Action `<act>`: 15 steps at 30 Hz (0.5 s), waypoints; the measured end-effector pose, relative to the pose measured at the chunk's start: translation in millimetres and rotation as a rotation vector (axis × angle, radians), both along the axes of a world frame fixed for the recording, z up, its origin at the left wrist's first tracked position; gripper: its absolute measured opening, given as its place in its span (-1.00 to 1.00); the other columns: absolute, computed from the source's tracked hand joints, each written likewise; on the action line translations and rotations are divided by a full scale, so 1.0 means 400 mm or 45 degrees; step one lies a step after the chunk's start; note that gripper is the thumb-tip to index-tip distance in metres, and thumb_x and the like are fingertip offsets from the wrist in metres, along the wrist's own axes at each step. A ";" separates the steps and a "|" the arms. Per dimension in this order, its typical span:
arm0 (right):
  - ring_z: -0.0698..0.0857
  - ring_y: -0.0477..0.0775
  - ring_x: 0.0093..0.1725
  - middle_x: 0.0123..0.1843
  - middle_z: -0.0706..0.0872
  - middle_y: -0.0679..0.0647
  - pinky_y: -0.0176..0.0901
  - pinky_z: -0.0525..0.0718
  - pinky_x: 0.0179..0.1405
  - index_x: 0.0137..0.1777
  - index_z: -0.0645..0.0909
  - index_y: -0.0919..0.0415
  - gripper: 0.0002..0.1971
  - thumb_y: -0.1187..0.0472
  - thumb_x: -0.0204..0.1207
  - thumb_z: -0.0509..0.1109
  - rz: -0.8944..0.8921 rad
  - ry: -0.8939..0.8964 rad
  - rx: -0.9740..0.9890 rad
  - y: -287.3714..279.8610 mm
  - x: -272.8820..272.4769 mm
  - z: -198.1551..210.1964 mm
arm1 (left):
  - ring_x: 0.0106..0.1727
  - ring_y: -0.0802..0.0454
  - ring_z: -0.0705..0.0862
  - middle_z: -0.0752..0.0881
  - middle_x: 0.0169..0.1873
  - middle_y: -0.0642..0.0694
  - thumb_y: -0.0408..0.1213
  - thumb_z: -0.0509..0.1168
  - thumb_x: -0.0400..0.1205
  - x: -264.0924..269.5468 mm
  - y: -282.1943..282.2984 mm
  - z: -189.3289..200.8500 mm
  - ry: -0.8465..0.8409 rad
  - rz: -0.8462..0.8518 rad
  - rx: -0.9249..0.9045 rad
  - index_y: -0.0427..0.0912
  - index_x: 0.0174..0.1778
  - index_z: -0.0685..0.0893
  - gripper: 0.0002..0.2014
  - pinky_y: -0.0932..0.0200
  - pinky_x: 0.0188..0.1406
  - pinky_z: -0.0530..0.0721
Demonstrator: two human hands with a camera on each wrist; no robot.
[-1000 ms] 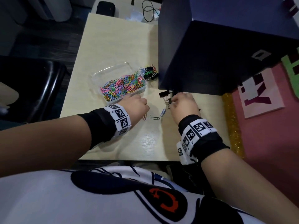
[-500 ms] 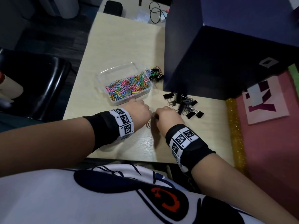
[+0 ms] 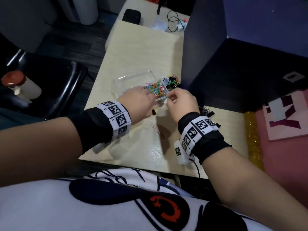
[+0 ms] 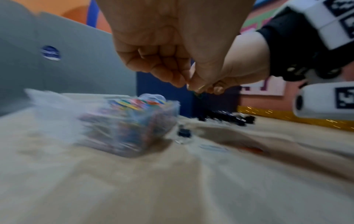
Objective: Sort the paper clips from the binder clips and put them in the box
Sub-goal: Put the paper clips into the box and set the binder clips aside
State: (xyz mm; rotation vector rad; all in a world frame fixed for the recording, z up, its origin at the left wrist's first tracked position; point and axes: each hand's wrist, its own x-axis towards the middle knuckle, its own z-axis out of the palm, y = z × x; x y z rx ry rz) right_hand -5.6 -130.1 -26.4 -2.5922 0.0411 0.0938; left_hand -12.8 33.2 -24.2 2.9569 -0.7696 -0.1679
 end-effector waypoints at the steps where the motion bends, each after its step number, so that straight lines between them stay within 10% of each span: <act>1: 0.72 0.05 -0.02 0.04 0.72 0.04 -0.16 0.63 0.15 0.04 0.71 0.10 -0.83 0.24 0.50 0.35 -0.005 -0.050 0.080 0.016 0.010 0.011 | -0.02 -0.29 0.62 0.69 -0.08 -0.24 -0.20 0.22 0.57 0.010 0.016 0.012 -0.007 0.057 -0.024 -0.25 -0.01 0.66 -0.78 -0.10 -0.08 0.63; 5: 0.70 0.11 0.12 0.25 0.64 0.09 -0.10 0.59 0.29 0.28 0.62 0.09 -0.70 0.21 0.55 0.33 0.041 -0.060 0.103 0.054 0.031 0.039 | 0.06 -0.29 0.62 0.70 -0.03 -0.22 -0.17 0.20 0.64 0.050 0.082 0.037 -0.015 0.174 -0.075 -0.18 0.05 0.69 -0.77 -0.12 0.02 0.63; 11: 0.66 0.22 0.28 0.25 0.69 0.21 -0.12 0.61 0.18 0.36 0.57 0.31 -0.59 0.08 0.60 0.31 0.325 0.689 -0.686 0.035 -0.039 0.057 | 0.12 -0.25 0.62 0.69 0.02 -0.19 -0.19 0.12 0.69 0.012 0.043 0.024 0.051 0.039 0.014 -0.18 0.12 0.69 -0.73 -0.03 0.04 0.61; 15: 0.67 0.19 0.27 0.26 0.71 0.18 -0.15 0.61 0.18 0.26 0.66 0.26 -0.68 0.11 0.62 0.28 0.386 0.801 -0.730 0.034 -0.099 0.027 | 0.07 -0.23 0.67 0.66 -0.01 -0.18 -0.34 0.18 0.64 -0.036 -0.008 -0.025 0.171 -0.185 0.225 -0.20 0.09 0.65 -0.81 -0.07 -0.07 0.70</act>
